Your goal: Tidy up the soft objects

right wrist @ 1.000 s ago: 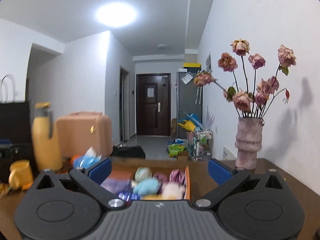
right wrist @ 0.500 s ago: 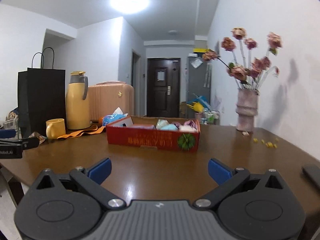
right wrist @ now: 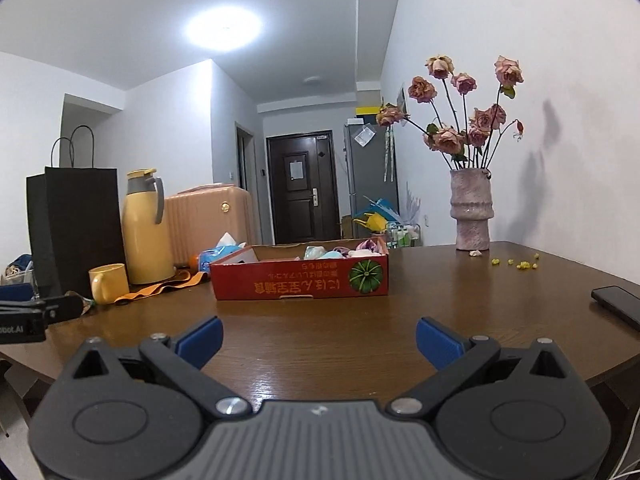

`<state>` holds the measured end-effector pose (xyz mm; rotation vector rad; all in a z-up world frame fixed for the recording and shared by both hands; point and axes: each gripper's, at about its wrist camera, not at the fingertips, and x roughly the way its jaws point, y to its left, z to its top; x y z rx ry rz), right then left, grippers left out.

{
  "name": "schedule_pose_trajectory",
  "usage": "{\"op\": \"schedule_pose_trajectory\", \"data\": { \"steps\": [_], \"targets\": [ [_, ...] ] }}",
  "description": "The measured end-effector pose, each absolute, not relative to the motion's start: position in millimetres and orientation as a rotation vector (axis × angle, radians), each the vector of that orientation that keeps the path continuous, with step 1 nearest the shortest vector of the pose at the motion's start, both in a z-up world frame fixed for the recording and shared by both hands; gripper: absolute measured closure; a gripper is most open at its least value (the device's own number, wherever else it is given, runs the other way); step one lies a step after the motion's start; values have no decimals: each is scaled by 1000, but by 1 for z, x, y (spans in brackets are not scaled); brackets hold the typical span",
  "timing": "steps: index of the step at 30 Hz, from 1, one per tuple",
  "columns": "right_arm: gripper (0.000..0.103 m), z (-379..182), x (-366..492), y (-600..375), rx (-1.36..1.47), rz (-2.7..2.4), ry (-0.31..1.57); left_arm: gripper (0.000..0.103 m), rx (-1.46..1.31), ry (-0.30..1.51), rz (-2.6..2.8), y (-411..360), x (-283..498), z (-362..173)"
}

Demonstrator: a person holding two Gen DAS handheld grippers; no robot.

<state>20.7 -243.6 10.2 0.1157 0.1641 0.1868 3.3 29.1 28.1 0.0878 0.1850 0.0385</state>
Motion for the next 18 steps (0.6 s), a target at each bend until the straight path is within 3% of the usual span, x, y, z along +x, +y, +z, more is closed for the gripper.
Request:
{"op": "schedule_pose_trajectory", "data": {
  "steps": [18],
  "targets": [
    [0,13,22,-242,110,187,159,0,67,184,35,33,5,29]
  ]
}}
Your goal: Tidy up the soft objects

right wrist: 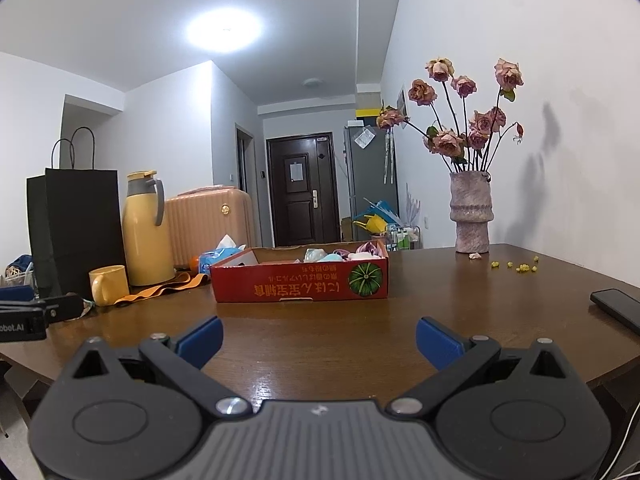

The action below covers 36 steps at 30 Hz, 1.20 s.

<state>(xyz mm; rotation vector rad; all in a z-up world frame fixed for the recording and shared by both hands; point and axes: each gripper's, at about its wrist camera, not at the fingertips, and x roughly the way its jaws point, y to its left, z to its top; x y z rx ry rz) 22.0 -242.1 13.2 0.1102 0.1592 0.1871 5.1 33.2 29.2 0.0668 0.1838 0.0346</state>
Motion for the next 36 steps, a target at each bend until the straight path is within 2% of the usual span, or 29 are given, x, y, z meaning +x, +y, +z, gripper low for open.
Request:
{"op": "schedule_pose_trajectory", "data": {
  "steps": [36],
  "targets": [
    [0,11,22,-239,105,189,163,0,61,200,30,31,5,28]
  ]
}}
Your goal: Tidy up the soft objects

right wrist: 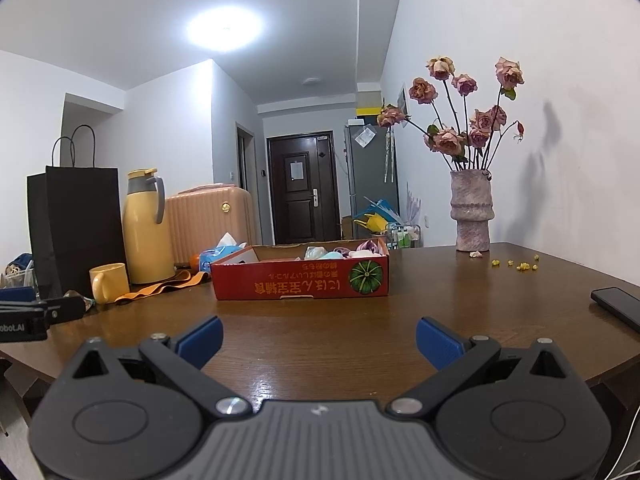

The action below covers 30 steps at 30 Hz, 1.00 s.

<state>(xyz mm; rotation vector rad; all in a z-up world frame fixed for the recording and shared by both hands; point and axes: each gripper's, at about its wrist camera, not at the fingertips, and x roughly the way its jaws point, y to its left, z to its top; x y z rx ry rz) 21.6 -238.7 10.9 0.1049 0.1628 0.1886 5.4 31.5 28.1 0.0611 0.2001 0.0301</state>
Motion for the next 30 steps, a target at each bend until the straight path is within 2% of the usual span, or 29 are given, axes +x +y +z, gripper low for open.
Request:
{"op": "schedule_pose_trajectory", "data": {
  "steps": [30],
  "targets": [
    [0,11,17,-238,98,188,142,0,36,197,-7,32,4,29]
  ]
}}
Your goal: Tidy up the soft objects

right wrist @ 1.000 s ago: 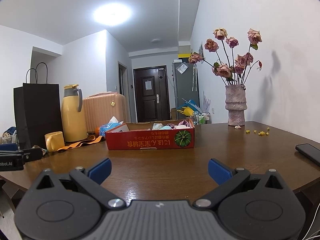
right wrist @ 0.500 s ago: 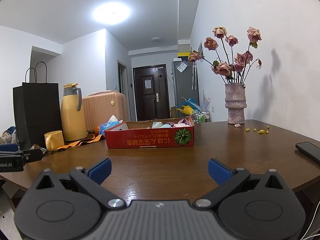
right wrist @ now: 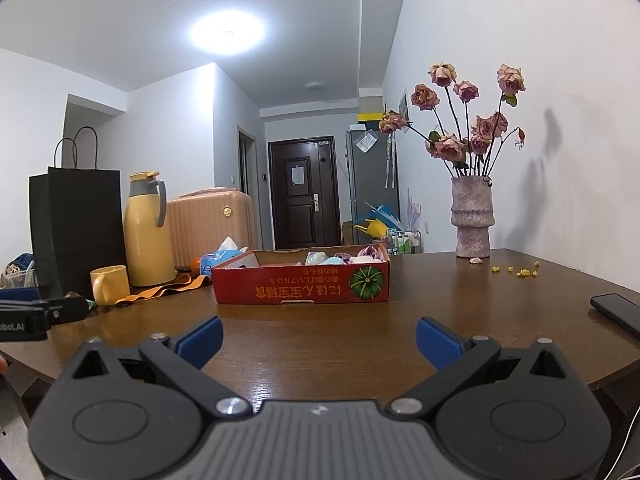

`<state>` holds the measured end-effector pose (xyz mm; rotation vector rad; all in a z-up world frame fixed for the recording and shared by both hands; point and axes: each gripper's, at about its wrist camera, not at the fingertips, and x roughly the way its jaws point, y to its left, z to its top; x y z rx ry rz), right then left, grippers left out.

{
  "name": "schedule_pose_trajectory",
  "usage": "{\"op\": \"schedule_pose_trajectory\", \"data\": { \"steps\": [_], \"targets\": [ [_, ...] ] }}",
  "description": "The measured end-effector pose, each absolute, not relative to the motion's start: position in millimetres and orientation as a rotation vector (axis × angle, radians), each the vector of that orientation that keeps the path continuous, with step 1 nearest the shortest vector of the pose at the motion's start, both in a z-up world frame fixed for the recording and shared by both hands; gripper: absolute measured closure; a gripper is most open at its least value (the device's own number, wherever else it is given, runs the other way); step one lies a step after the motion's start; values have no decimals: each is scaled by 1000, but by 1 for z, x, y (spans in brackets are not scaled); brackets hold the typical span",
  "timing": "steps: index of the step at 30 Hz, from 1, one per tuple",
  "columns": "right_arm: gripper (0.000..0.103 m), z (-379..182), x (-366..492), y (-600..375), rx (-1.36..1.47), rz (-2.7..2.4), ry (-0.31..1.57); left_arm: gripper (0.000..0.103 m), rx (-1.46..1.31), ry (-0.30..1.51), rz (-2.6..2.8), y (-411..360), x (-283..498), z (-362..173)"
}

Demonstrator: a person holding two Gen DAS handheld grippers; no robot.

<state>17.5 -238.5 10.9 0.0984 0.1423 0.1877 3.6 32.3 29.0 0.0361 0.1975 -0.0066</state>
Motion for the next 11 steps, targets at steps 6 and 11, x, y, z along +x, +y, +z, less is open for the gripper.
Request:
{"op": "schedule_pose_trajectory", "data": {
  "steps": [6,11],
  "targets": [
    [0,10,17,-239,98,187,143,0,36,166,9,32,0,30],
    [0,11,16,-240,114,201,139,0,31,142,0,33,-3,31]
  ]
}}
